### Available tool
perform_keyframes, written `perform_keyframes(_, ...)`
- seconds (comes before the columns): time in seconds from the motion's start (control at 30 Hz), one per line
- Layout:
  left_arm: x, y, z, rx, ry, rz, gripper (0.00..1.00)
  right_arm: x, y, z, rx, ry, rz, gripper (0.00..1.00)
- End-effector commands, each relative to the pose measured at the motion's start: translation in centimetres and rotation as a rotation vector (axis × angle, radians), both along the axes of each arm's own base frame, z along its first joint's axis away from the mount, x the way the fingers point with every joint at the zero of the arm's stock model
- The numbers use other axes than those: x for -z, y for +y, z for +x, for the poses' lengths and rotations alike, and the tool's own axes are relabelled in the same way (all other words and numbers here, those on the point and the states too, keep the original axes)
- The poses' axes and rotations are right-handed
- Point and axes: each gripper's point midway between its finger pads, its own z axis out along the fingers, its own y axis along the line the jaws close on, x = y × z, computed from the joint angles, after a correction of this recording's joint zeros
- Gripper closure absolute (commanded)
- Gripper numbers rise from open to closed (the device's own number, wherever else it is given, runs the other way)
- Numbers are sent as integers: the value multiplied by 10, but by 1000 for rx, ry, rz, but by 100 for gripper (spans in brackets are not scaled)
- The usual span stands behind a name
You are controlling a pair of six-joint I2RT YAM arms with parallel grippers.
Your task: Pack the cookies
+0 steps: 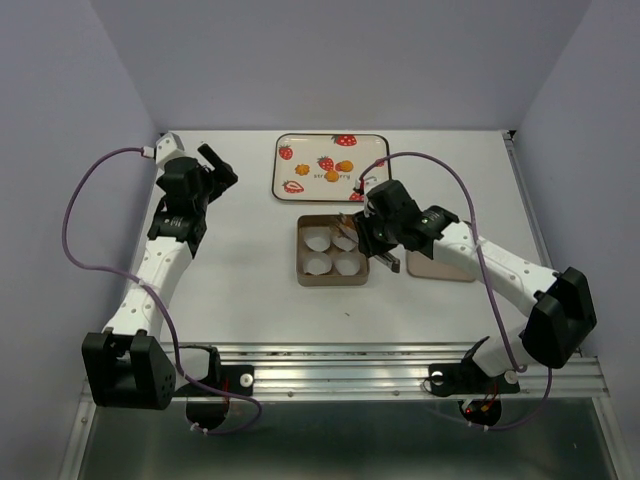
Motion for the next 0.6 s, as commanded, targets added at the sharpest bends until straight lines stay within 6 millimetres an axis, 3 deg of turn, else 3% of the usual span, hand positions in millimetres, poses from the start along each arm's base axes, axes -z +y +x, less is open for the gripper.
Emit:
perform_keyframes(0.0,-12,-3,2,7,-32,12,1,-8,3,8,21,-40,6,58)
perform_keyframes(0.57,-14,5,-1,-29,-22,41,1,19,3,13,28,5,-58,56)
